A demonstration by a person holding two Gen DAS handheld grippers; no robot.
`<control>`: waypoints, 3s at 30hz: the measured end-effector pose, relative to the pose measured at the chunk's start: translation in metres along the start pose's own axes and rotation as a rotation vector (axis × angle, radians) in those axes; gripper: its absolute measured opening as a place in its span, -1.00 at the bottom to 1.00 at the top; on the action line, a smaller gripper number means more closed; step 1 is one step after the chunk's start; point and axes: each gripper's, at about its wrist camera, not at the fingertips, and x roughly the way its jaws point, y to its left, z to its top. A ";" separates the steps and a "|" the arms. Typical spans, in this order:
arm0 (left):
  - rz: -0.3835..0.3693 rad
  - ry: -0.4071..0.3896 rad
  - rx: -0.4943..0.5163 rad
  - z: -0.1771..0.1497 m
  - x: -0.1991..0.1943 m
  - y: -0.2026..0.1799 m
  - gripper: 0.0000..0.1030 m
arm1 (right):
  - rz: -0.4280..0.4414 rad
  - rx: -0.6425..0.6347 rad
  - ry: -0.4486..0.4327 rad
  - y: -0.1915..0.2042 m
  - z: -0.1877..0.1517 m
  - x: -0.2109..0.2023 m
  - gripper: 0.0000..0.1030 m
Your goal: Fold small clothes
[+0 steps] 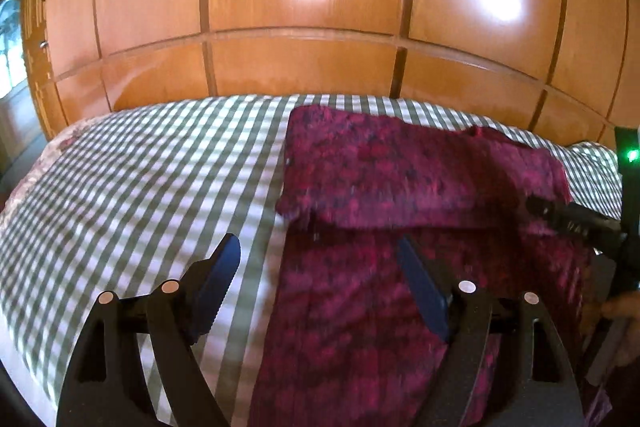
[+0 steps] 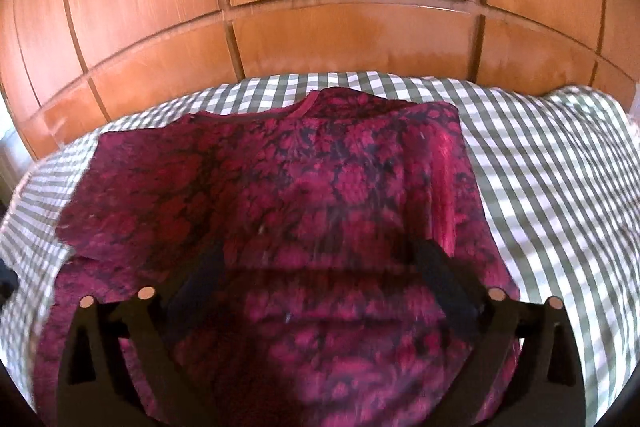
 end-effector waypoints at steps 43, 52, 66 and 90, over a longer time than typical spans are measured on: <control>-0.600 0.334 -0.170 -0.092 -0.088 0.085 -0.73 | 0.574 0.244 0.352 -0.083 -0.129 -0.164 -0.59; -0.672 0.288 -0.342 -0.023 -0.026 0.081 -0.76 | 0.514 0.418 0.185 -0.106 -0.064 -0.123 -0.60; -0.608 0.316 -0.664 0.008 0.052 0.122 0.28 | 0.566 0.634 0.161 -0.133 -0.032 -0.060 0.65; -0.497 0.348 -0.262 -0.069 -0.001 0.083 -0.56 | 0.166 0.174 0.175 -0.097 -0.095 -0.109 -0.63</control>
